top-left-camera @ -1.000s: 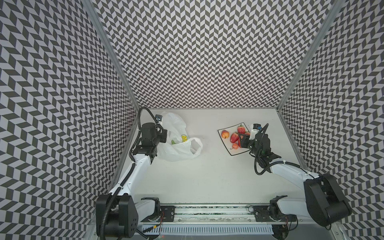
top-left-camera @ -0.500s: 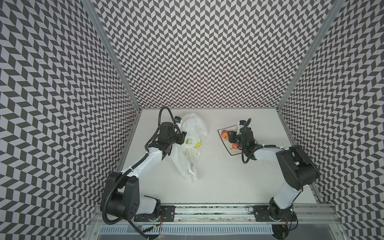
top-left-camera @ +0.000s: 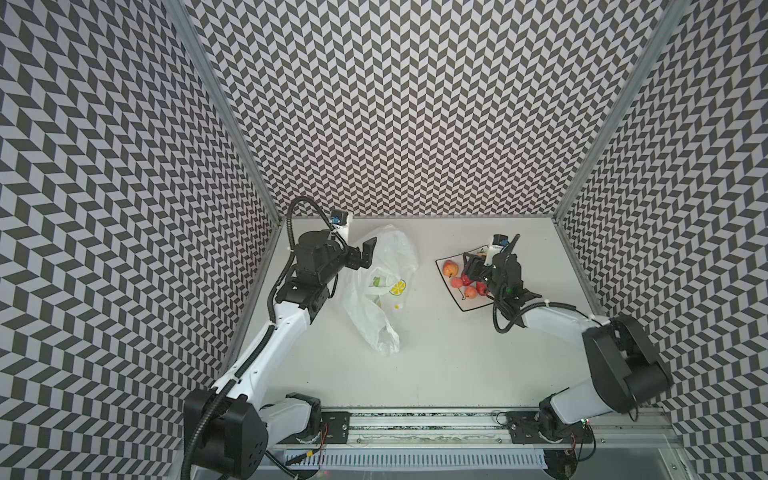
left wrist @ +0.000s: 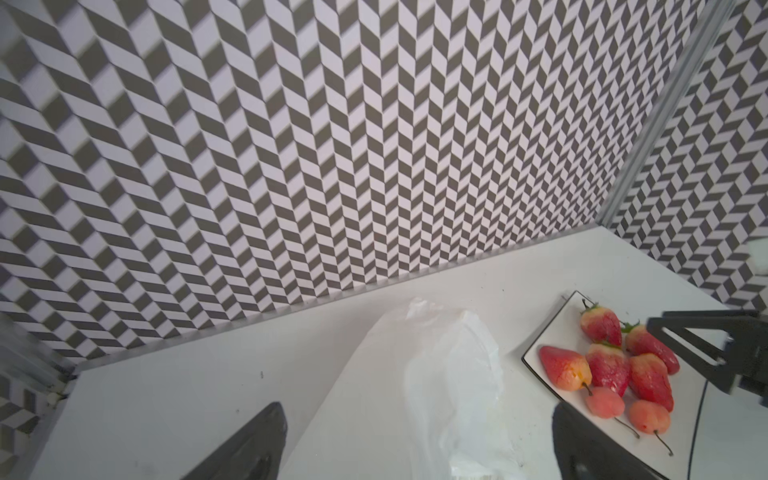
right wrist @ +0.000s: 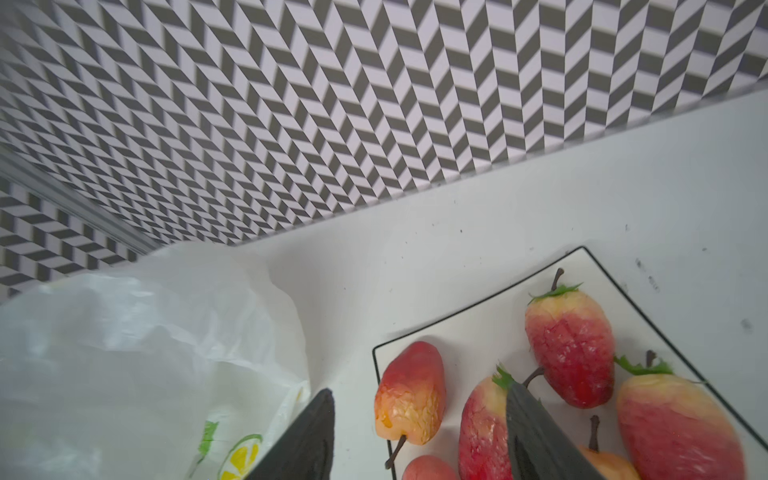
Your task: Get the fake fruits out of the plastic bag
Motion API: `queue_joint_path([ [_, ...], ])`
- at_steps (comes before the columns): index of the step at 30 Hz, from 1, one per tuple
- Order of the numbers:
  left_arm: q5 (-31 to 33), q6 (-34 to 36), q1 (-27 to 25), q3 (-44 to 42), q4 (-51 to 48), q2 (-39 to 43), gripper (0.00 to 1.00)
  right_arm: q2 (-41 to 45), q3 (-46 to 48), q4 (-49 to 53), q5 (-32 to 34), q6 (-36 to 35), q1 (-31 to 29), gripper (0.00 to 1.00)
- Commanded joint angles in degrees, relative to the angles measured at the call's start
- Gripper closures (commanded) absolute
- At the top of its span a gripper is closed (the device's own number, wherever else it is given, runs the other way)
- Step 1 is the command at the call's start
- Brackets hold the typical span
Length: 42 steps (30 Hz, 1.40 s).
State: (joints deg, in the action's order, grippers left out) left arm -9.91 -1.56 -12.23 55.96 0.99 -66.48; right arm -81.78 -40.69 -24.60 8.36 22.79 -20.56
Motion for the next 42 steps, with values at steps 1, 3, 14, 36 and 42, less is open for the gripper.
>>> queue_joint_path([
  [1,4.69,-7.51,4.41,-0.09,3.75,3.52,0.0,8.64,5.24,1.0,4.76,-3.06,3.06,0.37],
  [3,11.06,-11.3,7.66,-2.45,4.25,5.13,0.01,13.1,9.58,0.82,7.25,-4.09,5.6,0.37],
  [14,27.9,-10.92,18.17,-28.9,21.18,8.48,0.01,9.08,18.8,-14.78,15.17,-15.1,17.31,0.4],
  [36,18.34,-1.04,10.91,-40.96,67.77,-21.12,0.0,-7.34,26.89,-50.99,-2.7,-22.1,18.54,0.0],
  [42,20.35,0.62,9.82,-42.43,73.57,-23.12,0.0,-6.56,26.23,-48.34,-3.09,-22.26,18.57,0.01],
])
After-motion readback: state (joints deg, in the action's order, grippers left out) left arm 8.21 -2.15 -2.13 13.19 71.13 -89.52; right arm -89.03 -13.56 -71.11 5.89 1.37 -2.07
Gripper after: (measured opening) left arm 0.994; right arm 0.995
